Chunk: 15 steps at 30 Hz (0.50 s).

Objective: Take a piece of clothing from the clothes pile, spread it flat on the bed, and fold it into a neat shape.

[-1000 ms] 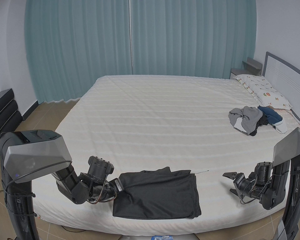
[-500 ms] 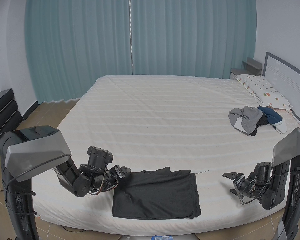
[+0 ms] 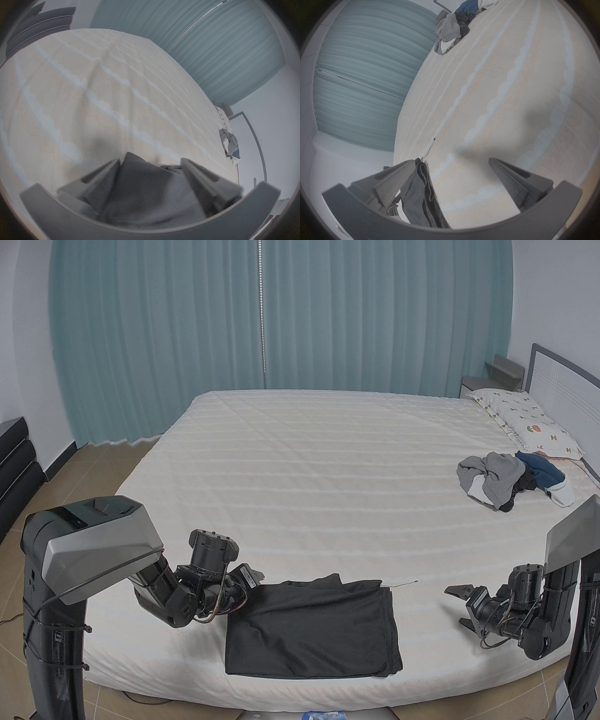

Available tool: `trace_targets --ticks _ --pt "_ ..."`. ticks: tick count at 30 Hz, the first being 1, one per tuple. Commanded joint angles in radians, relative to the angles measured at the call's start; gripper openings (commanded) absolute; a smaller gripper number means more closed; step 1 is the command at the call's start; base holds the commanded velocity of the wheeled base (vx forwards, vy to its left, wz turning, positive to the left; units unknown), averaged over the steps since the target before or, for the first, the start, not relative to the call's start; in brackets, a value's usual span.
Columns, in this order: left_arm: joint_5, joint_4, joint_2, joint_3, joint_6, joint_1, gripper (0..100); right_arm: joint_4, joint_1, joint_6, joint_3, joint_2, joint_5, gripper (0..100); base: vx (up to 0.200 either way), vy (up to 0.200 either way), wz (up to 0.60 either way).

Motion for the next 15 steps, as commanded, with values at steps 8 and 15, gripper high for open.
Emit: trace_targets --ticks 8,15 --pt "0.103 0.002 0.018 0.013 -0.013 -0.002 0 -0.013 0.0 0.0 0.0 0.0 0.0 100 0.0 0.0 0.0" --pt "0.167 0.0 0.015 0.013 -0.074 0.012 0 -0.013 0.0 0.0 0.0 0.0 0.0 100 0.0 0.0 0.0"
